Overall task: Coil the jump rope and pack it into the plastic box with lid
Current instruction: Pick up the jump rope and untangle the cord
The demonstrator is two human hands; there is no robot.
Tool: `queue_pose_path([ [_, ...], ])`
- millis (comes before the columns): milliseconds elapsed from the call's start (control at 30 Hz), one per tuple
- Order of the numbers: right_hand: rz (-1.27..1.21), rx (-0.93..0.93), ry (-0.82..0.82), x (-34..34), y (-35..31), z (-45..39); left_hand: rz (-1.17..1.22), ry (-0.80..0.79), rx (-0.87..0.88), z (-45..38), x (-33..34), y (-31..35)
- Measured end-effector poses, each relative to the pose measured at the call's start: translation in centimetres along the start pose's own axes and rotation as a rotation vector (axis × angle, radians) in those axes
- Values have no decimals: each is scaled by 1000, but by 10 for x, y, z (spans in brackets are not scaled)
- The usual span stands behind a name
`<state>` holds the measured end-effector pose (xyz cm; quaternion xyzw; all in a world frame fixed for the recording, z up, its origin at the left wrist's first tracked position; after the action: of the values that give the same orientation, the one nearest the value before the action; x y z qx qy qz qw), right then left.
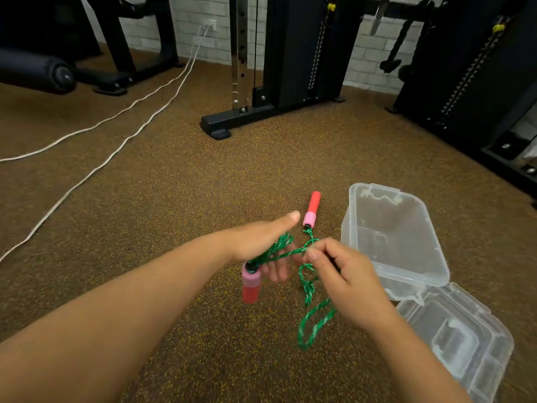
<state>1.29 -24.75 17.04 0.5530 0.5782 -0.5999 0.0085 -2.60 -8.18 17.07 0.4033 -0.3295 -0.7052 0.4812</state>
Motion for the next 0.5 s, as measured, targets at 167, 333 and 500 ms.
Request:
queue_pose_path([
  [167,-12,113,25,1,22,-1,-100,-121,4,6,2,8],
  [333,-480,438,-64,15,32,12,120,-135,56,4,-4,3],
  [500,-867,508,-93,11,48,25,219,-11,74,3,-20,2],
])
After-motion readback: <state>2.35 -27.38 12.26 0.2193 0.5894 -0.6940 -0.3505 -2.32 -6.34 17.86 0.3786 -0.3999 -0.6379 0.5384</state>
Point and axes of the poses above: each hand's wrist, its own z-axis away from the middle knuckle, its own x-axis out of the palm, y = z × x, the point moved 3 cm from there along -z, towards the middle knuckle, and after that the axes turned 6 degrees about z, right-handed, at the moved point
